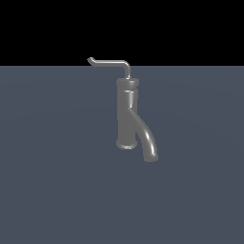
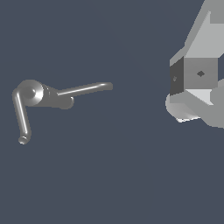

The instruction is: Turn on the faucet by rotating a designated handle.

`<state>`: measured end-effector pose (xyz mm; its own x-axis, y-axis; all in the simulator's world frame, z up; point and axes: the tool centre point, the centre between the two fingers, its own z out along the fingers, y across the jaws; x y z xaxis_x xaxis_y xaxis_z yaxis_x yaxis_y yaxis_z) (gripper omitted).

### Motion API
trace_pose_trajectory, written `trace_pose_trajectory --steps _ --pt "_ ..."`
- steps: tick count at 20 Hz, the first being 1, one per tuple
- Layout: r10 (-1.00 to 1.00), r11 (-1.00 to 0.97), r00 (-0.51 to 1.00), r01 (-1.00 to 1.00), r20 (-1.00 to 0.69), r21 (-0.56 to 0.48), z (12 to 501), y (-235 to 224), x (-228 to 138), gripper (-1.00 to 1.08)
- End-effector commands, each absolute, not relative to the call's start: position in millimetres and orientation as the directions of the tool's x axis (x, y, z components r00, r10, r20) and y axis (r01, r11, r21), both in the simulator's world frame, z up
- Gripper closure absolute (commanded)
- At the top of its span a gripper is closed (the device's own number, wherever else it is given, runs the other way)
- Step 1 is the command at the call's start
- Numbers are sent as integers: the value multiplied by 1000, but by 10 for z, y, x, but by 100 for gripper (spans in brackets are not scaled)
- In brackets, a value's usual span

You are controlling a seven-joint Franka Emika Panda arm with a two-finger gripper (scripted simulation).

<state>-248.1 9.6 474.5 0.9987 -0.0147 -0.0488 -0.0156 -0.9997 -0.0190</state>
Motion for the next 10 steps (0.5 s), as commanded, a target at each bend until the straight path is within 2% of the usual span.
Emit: trace_pose_trajectory --steps 1,10 --pt "-15 -1000 999 -16 -49 -19 4745 96 -2481 108" --pt "13 -1000 998 11 -63 -26 4695 158 -2453 108"
